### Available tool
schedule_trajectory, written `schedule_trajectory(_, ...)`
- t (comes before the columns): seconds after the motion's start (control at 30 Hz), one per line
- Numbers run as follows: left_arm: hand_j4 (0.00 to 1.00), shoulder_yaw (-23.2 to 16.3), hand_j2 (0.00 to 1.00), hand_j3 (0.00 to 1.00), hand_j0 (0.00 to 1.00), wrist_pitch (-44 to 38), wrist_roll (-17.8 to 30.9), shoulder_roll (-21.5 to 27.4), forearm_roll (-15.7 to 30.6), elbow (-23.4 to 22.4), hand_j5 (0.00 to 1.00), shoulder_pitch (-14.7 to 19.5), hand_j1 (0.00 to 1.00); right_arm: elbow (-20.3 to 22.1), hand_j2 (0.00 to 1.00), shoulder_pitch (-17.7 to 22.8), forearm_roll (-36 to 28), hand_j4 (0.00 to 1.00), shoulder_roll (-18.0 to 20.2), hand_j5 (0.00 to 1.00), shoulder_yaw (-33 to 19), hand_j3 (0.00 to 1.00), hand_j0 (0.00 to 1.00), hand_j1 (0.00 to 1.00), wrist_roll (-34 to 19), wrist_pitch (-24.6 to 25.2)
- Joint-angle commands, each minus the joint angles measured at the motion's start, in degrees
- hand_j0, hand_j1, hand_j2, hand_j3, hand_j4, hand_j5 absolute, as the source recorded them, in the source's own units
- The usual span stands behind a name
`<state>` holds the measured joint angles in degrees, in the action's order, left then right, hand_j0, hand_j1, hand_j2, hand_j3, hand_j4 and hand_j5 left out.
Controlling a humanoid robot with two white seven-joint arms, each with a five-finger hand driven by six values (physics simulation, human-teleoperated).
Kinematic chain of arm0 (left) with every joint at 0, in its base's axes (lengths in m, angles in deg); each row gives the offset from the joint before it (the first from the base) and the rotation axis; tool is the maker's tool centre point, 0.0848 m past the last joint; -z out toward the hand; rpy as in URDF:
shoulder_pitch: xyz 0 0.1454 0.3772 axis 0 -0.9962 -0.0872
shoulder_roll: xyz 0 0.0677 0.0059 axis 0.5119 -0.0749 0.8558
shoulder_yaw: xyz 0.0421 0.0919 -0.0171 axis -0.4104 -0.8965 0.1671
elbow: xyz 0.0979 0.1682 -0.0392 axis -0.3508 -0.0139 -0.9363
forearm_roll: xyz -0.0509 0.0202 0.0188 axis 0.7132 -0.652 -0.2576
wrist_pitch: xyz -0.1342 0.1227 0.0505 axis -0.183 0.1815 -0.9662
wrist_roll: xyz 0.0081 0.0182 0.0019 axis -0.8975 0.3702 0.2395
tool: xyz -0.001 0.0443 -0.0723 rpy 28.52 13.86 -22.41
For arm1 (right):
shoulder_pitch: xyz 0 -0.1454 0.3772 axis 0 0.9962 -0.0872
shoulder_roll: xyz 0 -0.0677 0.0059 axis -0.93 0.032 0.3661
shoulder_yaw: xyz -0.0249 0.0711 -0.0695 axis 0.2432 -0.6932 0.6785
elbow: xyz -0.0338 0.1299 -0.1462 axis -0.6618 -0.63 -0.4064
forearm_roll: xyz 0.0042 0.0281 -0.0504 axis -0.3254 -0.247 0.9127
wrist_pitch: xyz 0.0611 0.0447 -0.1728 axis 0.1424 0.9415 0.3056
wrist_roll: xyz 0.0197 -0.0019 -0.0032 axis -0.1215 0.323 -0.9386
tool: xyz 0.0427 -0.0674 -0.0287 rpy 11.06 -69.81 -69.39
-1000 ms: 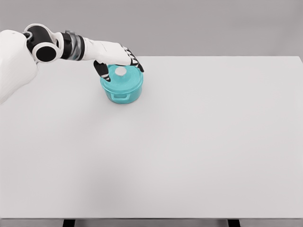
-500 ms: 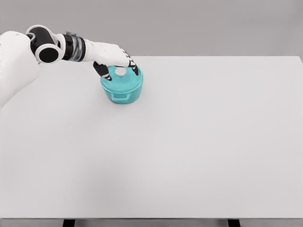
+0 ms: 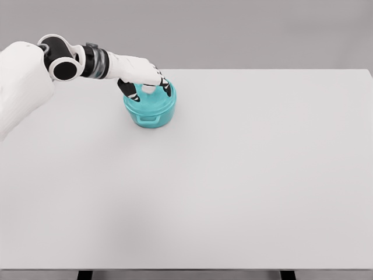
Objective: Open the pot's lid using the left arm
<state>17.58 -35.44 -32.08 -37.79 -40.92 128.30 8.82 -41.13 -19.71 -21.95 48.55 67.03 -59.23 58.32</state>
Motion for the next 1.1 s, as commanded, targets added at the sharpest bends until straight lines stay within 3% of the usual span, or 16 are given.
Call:
schedule_trajectory(0.0,0.79,0.3,0.79,0.79,0.79,-0.1,0.0,-0.3,-0.3,-0.6,0.79,0.0,0.79,0.0,1.0,0.0,0.0,1.0,0.0,1.0,0.0,1.0,1.0,1.0,0.1,0.0)
schedule_trajectory(0.27,0.79,0.6,0.79,0.79,0.79,-0.1,0.0,-0.7,-1.8,-1.1,0.79,0.1,0.79,0.0,1.0,0.0,0.0,1.0,0.0,1.0,0.0,1.0,1.0,1.0,0.0,0.0)
schedule_trajectory(1.07,0.64,0.5,0.64,0.64,0.64,-0.1,0.0,-1.1,-2.4,-1.2,0.64,0.1,0.64,0.0,1.0,0.0,0.0,1.0,0.0,1.0,0.0,1.0,1.0,1.0,0.0,0.0)
